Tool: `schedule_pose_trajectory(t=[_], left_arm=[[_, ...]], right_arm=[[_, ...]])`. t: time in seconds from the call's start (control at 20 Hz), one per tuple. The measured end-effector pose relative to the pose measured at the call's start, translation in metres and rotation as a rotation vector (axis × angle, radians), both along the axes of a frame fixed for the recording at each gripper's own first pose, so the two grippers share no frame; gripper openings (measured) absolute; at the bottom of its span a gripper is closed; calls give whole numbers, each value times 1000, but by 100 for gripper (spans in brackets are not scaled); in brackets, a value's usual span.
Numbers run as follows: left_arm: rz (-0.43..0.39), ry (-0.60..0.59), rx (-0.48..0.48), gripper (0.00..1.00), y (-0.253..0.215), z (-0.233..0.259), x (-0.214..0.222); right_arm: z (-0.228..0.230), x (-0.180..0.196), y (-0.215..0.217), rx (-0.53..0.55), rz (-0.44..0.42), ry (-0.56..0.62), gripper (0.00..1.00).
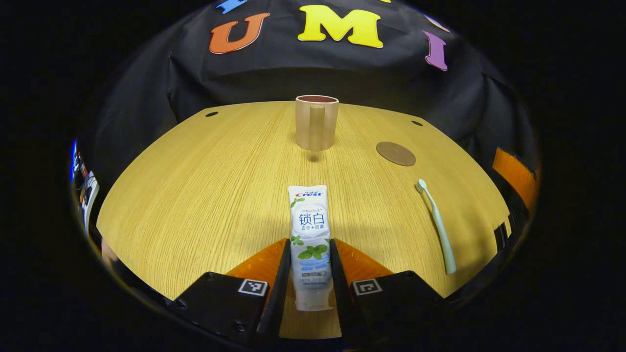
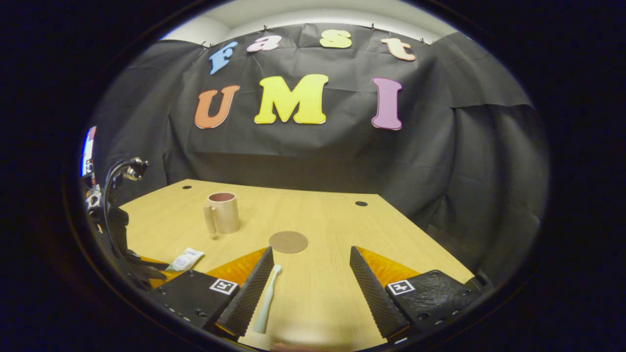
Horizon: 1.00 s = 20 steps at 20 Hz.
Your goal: Put the toothbrush and toothpaste on the desktop into the cup, then pick up the cup and place it on the coaster on the desktop.
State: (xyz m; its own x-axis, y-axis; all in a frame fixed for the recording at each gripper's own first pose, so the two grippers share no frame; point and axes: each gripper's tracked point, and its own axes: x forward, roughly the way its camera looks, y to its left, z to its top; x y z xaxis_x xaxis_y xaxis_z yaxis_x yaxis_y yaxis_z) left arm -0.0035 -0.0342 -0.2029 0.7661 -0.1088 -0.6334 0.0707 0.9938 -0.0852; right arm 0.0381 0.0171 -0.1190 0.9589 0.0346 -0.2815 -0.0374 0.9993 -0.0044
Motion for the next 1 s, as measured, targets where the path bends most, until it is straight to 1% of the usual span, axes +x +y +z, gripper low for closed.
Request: schedule_pose_trajectory(t=[0.15,0.3,0.35,0.4,0.55,0.65,0.75,0.85,0.95,1.0], left_arm=[[-5,-51,13,48,-3,7,3],[9,-156,-7,47,1,27,4],[20,-193,-11,52,3,35,2],[33,-236,-7,47,6,44,3],[62,-386,-2,47,14,76,6],[65,-442,-17,47,15,86,8],[67,-485,-33,47,14,98,5],[64,-519,-48,47,14,107,5],[66,-525,-54,47,15,108,3],[67,-521,-53,47,15,107,2]], right_arm=[[-18,5,7,-10,8,43,95],[-38,8,20,-12,30,98,95],[-44,8,23,-16,34,113,95],[-51,10,27,-18,37,131,95],[-80,13,36,-27,40,213,95],[-98,12,42,-27,48,278,95],[-106,7,49,3,69,321,95],[-111,10,49,10,69,332,91],[-112,11,53,17,75,335,77],[-115,10,57,28,86,345,67]])
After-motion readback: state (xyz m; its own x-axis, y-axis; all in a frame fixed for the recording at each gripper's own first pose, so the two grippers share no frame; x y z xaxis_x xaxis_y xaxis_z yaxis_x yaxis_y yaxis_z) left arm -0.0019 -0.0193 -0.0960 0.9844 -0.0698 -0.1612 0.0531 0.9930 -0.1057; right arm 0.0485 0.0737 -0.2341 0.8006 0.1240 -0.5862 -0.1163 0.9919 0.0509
